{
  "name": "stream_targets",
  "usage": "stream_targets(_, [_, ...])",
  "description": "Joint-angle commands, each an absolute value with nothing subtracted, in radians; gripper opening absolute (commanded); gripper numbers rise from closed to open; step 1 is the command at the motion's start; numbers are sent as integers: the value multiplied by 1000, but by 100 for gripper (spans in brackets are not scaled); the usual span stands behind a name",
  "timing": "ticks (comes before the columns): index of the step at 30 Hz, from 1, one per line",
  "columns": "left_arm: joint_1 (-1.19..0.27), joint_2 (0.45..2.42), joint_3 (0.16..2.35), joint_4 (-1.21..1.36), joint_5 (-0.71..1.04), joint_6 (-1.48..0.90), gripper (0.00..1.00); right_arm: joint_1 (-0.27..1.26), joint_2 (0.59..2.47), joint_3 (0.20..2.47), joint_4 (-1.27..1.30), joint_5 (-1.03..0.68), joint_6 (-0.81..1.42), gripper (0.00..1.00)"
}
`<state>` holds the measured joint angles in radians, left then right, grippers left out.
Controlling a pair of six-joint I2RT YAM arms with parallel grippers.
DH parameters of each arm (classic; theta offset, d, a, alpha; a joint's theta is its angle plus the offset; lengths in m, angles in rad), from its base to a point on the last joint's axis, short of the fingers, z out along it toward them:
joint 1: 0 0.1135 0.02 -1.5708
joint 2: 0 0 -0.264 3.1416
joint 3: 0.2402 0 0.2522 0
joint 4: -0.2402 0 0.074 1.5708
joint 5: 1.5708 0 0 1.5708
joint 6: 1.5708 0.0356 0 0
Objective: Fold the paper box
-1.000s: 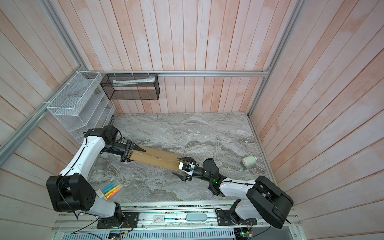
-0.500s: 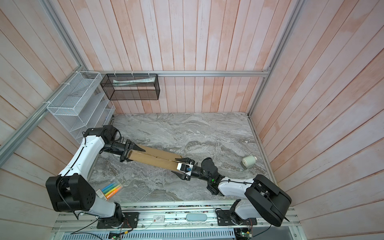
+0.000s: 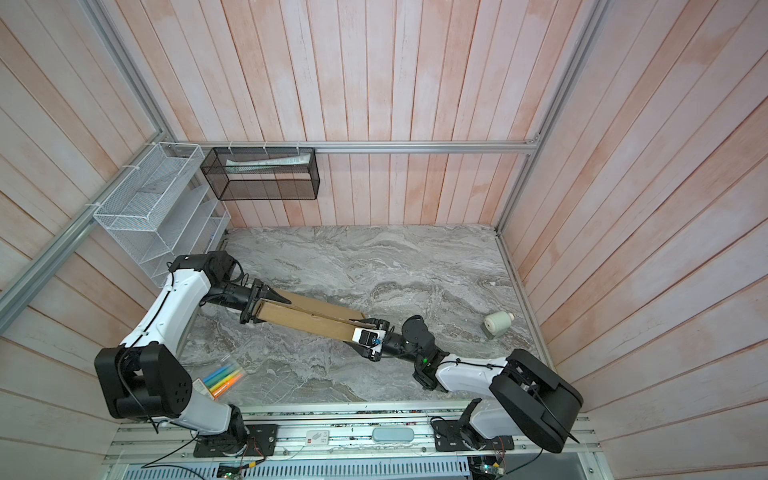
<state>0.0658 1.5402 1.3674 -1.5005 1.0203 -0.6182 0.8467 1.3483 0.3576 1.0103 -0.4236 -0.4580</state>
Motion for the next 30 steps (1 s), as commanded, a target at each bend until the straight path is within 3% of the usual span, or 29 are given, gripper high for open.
stream_targets(1, [63,1549,1394,-1525,1054,-562,25,853,1357,380,1003,-396,-456,52])
stream_targets(30, [63,1548,1374,-1519,1063,-488,47,853,1304,358,1038,-377,-448,36])
